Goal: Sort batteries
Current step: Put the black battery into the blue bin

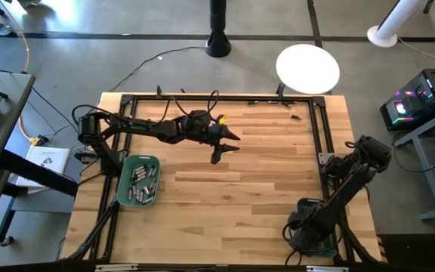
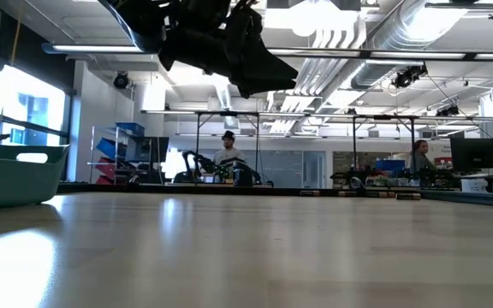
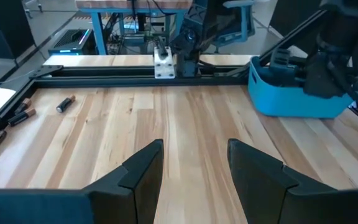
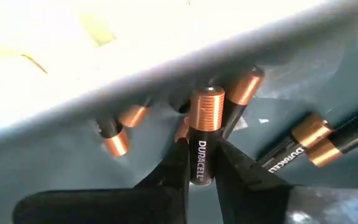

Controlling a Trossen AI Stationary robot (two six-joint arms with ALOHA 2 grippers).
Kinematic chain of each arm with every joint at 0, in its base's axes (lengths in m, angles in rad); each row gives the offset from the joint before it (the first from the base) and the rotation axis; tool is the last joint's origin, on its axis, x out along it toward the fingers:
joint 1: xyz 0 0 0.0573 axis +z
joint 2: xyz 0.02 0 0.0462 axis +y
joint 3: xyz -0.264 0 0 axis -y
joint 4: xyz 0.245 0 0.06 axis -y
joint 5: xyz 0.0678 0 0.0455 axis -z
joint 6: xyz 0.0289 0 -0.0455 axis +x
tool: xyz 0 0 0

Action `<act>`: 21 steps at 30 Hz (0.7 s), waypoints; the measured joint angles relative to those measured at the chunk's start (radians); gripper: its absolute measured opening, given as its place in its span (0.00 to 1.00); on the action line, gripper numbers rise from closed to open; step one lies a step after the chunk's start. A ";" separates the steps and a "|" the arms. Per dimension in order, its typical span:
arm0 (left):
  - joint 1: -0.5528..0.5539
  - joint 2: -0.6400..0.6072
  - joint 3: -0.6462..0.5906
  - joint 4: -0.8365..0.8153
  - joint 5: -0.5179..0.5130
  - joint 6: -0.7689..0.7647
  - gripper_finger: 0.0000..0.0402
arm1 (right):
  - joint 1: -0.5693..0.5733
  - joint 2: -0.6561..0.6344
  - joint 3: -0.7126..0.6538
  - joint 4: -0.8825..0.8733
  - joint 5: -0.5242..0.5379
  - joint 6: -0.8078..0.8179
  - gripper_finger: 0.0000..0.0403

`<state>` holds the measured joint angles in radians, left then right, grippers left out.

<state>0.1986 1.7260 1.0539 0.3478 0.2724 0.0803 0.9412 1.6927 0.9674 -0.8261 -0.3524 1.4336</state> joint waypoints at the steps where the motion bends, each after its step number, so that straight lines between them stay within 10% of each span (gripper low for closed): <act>1: 0.000 0.000 0.000 0.000 0.000 0.000 0.42 | 0.000 0.006 0.001 0.000 -0.001 -0.008 0.08; 21: 0.005 -0.005 0.000 -0.005 -0.016 0.000 0.42 | 0.002 -0.119 -0.002 -0.116 0.013 0.038 0.37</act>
<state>0.2033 1.7213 1.0541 0.3430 0.2560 0.0802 0.9436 1.5735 0.9657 -0.9421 -0.3392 1.4717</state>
